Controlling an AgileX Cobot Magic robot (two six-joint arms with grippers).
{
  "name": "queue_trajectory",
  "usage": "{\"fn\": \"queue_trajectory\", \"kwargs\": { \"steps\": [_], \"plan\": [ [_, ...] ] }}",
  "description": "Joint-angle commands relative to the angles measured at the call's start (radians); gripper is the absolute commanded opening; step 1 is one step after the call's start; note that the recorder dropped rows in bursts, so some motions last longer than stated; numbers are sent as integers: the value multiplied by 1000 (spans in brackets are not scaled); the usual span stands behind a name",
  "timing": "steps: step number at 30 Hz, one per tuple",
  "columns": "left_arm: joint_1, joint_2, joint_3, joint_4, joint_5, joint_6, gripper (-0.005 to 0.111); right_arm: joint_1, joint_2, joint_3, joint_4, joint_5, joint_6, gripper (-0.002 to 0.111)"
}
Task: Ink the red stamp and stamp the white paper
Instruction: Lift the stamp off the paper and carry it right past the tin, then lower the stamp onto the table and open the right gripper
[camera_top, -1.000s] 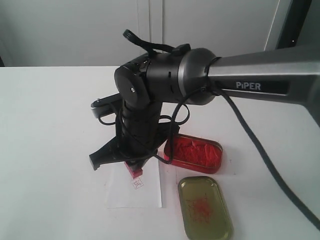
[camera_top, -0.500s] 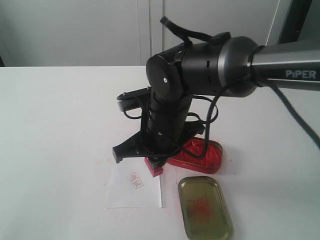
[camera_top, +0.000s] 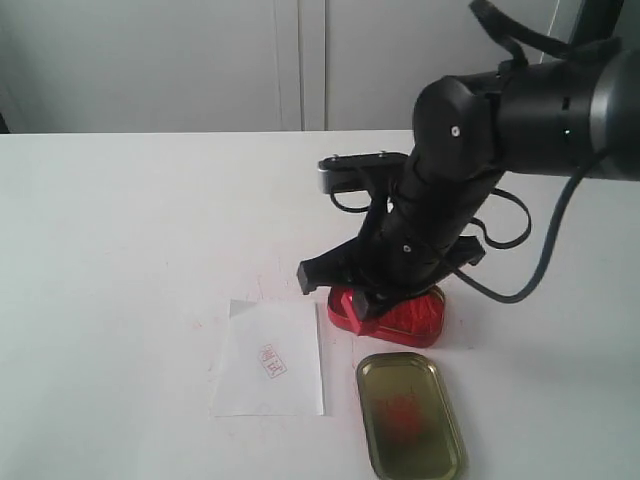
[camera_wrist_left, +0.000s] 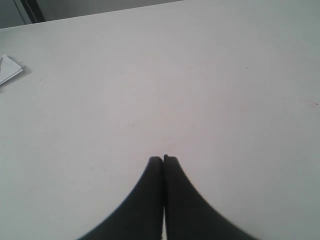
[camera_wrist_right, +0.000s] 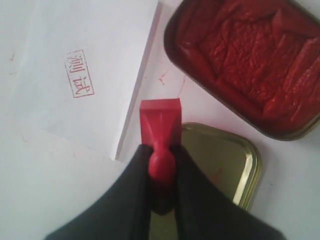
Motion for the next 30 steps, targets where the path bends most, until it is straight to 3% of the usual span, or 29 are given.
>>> {"fn": "queue_trajectory", "kwargs": {
  "steps": [1,11,19,30],
  "plan": [
    [2,-3,3,-1,-3,3,0,-62,-31,31,75,-20,-83,0],
    [2,-3,3,-1,-3,3,0,-209,-52,136,333,-70,-295,0],
    [2,-3,3,-1,-3,3,0,-291,-52,205,379,-80,-373,0],
    [2,-3,3,-1,-3,3,0,-465,-52,338,606,-69,-639,0]
  ]
}}
